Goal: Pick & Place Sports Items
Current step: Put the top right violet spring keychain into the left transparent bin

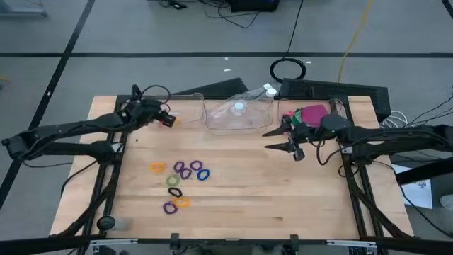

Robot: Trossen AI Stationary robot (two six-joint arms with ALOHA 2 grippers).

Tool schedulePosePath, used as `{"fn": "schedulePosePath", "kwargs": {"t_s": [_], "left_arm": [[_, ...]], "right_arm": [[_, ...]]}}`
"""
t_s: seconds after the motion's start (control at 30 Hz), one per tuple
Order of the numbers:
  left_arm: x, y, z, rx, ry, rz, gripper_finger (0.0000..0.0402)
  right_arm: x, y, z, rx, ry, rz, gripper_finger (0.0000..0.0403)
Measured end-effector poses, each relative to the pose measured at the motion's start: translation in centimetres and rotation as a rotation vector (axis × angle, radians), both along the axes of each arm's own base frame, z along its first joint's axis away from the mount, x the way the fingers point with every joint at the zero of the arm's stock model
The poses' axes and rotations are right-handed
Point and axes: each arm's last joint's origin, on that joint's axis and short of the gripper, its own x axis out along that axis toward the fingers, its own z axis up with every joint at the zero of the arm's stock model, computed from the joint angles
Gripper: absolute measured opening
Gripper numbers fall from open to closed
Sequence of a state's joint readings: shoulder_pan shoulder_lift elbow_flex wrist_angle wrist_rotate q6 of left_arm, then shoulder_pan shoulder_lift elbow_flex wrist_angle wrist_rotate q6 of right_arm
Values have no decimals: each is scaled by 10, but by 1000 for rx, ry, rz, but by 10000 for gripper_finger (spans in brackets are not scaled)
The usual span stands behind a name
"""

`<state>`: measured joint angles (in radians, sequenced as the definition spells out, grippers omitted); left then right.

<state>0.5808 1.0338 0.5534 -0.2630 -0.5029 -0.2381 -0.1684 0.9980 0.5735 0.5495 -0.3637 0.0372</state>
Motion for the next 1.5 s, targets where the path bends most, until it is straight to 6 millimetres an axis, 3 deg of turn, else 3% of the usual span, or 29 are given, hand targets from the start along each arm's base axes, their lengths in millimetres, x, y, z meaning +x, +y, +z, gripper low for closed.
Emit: {"fn": "schedulePosePath", "kwargs": {"t_s": [0.23,0.43,0.7,1.03,1.3,1.5], "left_arm": [[11,-11,26,-14,-101,-207,237],[33,-41,43,-11,-166,-494,221],[61,-94,41,-145,-278,-926,197],[97,-134,-13,-279,-71,-1055,186],[111,-138,-66,-384,122,-993,186],[113,-136,-82,-405,180,-949,186]], "right_arm": [[2,0,-1,0,2,0,196],[2,0,-1,0,2,0,196],[2,0,-1,0,2,0,196],[2,0,-1,2,-4,0,196],[2,0,1,0,-18,0,196],[2,0,1,0,-18,0,196]]}}
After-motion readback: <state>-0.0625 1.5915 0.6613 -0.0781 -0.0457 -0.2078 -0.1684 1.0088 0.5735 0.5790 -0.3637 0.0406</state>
